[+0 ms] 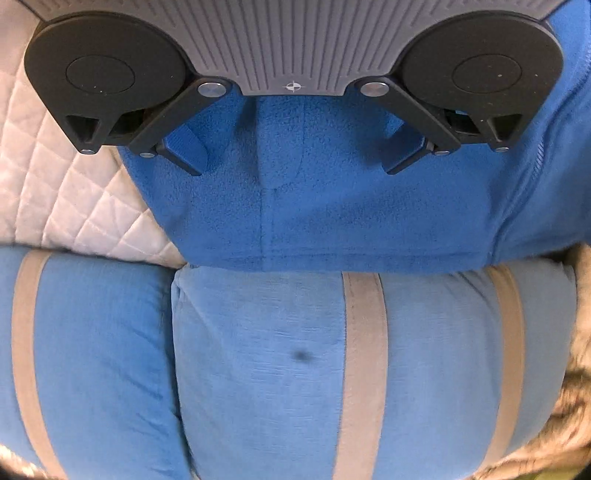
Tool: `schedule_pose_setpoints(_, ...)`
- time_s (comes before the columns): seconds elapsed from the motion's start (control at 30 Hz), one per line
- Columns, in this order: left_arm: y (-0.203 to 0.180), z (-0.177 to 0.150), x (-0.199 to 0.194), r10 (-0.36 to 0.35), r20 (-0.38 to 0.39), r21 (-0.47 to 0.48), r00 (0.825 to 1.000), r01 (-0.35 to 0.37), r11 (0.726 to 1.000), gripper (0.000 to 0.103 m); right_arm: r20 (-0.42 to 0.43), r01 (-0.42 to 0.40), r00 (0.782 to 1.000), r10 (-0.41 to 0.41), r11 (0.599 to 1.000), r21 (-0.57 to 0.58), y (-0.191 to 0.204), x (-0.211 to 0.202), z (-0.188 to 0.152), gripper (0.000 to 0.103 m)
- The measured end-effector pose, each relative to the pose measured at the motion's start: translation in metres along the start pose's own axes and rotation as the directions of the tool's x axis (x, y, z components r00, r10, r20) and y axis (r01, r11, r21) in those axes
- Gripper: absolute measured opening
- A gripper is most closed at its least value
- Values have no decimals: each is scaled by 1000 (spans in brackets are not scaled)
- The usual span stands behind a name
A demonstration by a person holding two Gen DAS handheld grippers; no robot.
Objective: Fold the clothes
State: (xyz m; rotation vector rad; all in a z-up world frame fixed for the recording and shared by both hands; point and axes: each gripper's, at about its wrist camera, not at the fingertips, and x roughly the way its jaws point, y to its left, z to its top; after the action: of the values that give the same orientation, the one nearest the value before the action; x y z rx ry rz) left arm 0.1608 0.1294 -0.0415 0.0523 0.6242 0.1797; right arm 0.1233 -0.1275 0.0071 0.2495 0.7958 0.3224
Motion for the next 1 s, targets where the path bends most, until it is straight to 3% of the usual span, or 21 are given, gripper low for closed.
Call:
schedule_pose_setpoints(0.13, -9, -5, -6, 42, 46, 40, 998, -44, 998, 103, 2, 6, 1000, -6, 1000, -18, 4, -5, 0, 103)
schedule_pose_setpoints(0.27, -31, -9, -25, 123, 120, 147, 985, -140, 979, 103, 17, 18, 1000, -17, 1000, -17, 5, -14, 1, 103)
schedule_pose_setpoints(0.33, -39, -8, -39, 113, 132, 224, 985, -140, 964, 103, 34, 20, 999, -19, 999, -24, 4, -20, 1, 103)
schedule_pose_setpoints(0.43, -37, 0, -70, 28, 133, 293, 991, -67, 954, 103, 75, 6, 997, -3, 999, -34, -1, -39, 2, 103)
schedule_pose_setpoints(0.63, -3, 40, -157, -135, 191, 237, 972, 88, 968, 103, 162, 0, 987, 7, 999, -40, -17, -91, 13, 103)
schedule_pose_setpoints(0.77, 16, 77, -206, -179, 220, 212, 959, 132, 968, 103, 196, 17, 981, -8, 999, -48, -27, -136, 37, 103)
schedule_pose_setpoints(1.0, 59, 138, -300, -204, 304, 143, 931, 167, 975, 103, 314, 55, 949, -32, 996, -63, -43, -260, 95, 103)
